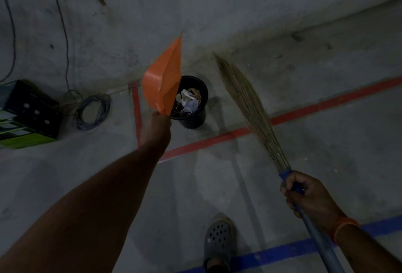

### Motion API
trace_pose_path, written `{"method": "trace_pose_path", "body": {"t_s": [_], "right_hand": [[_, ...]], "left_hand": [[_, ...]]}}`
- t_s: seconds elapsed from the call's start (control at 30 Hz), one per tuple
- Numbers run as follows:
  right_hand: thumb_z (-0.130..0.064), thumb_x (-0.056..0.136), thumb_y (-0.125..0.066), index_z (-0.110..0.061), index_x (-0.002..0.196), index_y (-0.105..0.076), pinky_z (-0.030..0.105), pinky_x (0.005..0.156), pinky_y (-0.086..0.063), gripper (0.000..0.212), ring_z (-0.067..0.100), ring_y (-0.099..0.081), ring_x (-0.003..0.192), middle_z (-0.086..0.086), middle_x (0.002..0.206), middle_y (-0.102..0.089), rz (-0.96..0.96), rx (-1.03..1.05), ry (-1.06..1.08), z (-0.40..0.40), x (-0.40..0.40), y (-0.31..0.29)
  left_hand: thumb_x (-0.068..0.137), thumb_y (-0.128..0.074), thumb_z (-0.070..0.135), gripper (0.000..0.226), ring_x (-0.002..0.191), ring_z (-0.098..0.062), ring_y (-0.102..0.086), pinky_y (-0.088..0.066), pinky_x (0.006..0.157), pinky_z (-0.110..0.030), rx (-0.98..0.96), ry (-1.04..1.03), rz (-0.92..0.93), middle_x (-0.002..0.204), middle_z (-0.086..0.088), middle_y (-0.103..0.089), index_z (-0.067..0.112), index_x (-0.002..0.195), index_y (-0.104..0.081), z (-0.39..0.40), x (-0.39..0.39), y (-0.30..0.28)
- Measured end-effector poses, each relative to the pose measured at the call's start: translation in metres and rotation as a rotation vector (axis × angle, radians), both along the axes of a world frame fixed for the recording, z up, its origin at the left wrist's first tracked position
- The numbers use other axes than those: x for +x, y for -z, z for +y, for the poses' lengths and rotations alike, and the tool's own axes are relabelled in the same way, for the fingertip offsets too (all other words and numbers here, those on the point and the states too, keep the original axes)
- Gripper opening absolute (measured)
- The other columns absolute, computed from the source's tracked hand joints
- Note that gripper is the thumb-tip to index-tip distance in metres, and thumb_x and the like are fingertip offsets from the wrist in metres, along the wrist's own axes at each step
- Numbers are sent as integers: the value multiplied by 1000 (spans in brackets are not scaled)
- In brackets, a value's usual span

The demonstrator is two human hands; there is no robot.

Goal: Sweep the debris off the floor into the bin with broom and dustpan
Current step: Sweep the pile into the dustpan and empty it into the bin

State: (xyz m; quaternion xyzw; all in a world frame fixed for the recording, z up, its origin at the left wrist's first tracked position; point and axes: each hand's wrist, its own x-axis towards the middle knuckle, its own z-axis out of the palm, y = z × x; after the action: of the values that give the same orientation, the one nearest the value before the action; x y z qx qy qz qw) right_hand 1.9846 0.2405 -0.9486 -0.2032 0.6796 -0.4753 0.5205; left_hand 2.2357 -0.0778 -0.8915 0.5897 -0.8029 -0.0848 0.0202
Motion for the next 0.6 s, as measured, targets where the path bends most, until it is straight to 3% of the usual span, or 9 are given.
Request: {"method": "trace_pose_path", "body": {"t_s": [0.07,0.17,0.27,0.43,0.6], "right_hand": [[16,89,-51,-7,73,-50,29,47,-38,28,23,-45,51,12,73,-54,8,-24,-15,20,-2,-5],[15,90,-52,-5,75,-48,29,47,-37,25,23,-45,51,10,69,-52,30,-73,-54,62,-5,-16],[12,90,-53,-4,76,-47,27,45,-37,23,22,-45,49,3,61,-51,64,-106,-71,118,-9,-28],[17,84,-55,-12,69,-50,25,43,-38,33,20,-46,45,6,58,-49,164,-90,-74,234,-3,-30],[18,84,-51,-9,73,-51,31,46,-38,30,21,-45,44,7,53,-46,133,41,-43,368,20,-14]], "left_hand": [[92,-47,-2,25,80,-20,-52,-33,56,-22,-43,-29,14,95,-2,-56,14,91,-66,33,2,-6],[89,-52,-4,28,90,-27,-64,-42,65,-31,-110,-30,-1,115,-11,-65,11,101,-72,91,6,-20],[81,-56,-7,40,98,-31,-67,-54,76,-36,-100,-21,23,122,-12,-66,20,102,-77,152,14,-25],[86,-58,1,35,97,-25,-69,-49,82,-30,-5,-19,187,107,-5,-75,26,94,-80,283,20,-17],[87,-54,-1,47,54,7,-57,-47,62,-23,358,-67,393,63,24,-67,40,74,-73,438,42,3]]}}
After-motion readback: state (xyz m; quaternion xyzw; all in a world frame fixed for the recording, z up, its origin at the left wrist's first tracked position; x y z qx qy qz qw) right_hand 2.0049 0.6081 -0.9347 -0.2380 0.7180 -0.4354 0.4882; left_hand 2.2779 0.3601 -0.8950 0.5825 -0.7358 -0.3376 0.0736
